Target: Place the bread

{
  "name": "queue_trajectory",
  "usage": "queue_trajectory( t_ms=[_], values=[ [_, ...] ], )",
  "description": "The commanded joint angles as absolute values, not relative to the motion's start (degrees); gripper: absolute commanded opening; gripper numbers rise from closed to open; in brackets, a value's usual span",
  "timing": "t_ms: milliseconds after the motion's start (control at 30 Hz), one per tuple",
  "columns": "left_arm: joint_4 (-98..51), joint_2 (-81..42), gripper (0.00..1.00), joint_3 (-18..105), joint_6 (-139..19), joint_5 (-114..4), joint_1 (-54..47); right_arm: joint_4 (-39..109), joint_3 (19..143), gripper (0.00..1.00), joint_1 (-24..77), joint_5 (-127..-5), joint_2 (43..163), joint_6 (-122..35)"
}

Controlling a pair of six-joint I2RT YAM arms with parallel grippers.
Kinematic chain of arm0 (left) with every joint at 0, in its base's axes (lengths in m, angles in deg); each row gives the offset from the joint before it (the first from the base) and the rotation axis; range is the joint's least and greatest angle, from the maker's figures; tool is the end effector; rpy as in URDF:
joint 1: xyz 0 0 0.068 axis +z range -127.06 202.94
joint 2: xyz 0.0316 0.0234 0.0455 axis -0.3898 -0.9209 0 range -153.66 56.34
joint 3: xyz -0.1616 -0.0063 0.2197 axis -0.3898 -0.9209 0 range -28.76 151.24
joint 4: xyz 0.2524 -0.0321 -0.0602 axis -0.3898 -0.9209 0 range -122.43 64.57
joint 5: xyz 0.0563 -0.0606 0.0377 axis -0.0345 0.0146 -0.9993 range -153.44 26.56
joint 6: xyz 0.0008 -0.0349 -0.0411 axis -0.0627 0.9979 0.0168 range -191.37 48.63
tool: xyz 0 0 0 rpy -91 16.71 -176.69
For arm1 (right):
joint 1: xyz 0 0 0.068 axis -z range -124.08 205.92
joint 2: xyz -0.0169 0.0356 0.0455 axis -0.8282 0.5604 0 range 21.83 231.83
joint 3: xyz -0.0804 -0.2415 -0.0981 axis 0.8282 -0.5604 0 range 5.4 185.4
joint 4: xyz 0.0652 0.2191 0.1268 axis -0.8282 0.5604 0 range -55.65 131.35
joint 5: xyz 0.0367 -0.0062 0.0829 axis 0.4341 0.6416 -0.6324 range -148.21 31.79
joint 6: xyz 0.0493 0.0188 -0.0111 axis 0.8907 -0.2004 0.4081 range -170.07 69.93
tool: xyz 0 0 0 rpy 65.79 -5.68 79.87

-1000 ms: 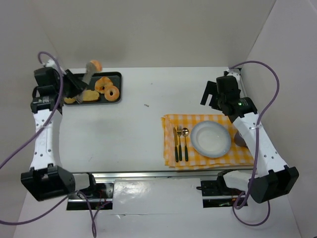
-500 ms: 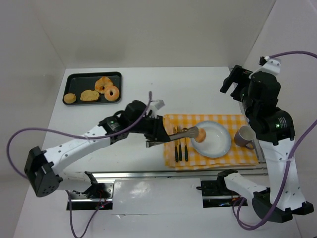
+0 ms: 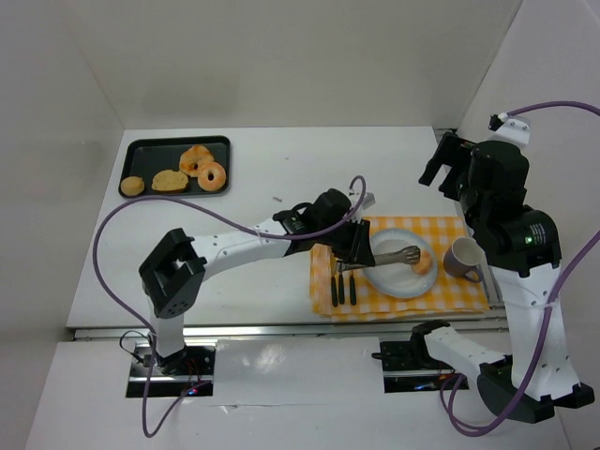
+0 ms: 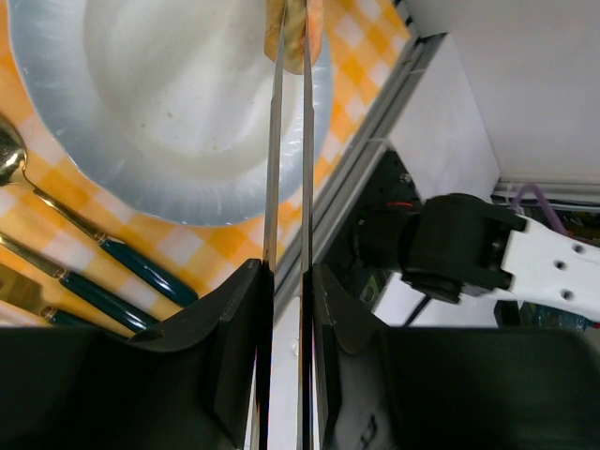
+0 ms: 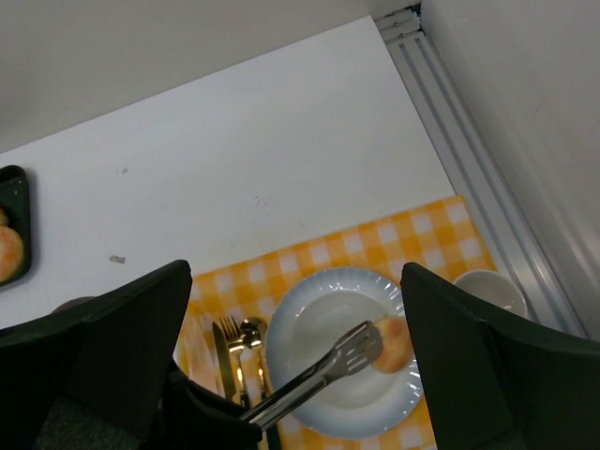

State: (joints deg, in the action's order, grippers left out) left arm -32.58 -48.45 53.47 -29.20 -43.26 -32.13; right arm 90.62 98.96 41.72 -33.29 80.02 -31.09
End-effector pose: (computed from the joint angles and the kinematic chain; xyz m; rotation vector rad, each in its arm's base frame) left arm 0.2360 -0.3594 0.2770 0.5083 2.3207 -1.3079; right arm 0.1445 0.0211 0.4906 0.3640 1.8653 -0.0286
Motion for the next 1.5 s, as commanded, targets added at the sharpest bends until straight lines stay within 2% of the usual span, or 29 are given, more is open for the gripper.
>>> queue_trajectory(
  t_ms=[0,67,133,200,567,767,900,967,1067,1167,1267,1467],
  values=[
    [-30.96,-51.32,0.19,57.01,-29.88,-41.12,-32.16,92.71,101.29,1.0,42.12,-31.67,79.13,-31.35],
    [-32.27,-51.33,0.37,57.02,-29.88,-41.73,-32.16,92.71,100.68,1.0,42.12,-31.14,79.13,-31.35],
    [-32.8,-51.33,0.49,57.71,-30.58,-42.26,-32.16,92.1,100.15,1.0,42.12,-31.14,79.65,-31.35],
    [-34.56,-50.63,0.54,58.59,-31.12,-42.26,-32.16,92.1,100.15,1.0,42.12,-31.14,79.66,-31.35],
    [-45.81,-43.07,0.56,61.85,-35.95,-51.13,-32.16,89.72,98.3,1.0,42.12,-32.9,79.75,-31.35],
    [-54.33,-33.42,0.53,55.1,-36.48,-60.09,-25.59,89.72,99.36,1.0,42.12,-32.29,80.36,-31.88],
    [-60.48,-24.46,0.53,51.66,-38.49,-62.74,-14.44,89.2,97.96,1.0,42.12,-32.81,79.84,-31.88],
    [-63.9,-22.86,0.54,51.66,-39.81,-64.5,-5.83,87.8,97.08,1.0,42.12,-34.3,79.83,-31.88],
    [-66.03,-22.32,0.56,52.96,-41.4,-65.11,7.18,86.48,95.67,1.0,42.12,-36.5,79.83,-31.88],
    [-66.73,-25.3,0.56,55.6,-42.01,-59.0,20.07,85.77,94.27,1.0,42.12,-37.82,80.36,-31.88],
    [-66.73,-27.76,0.56,57.01,-42.01,-57.47,27.05,85.77,93.65,1.0,42.12,-38.35,80.36,-31.35],
    [-68.23,-32.25,0.54,59.13,-42.01,-66.06,33.04,85.24,92.59,1.0,42.12,-39.05,81.41,-30.82]
  ],
)
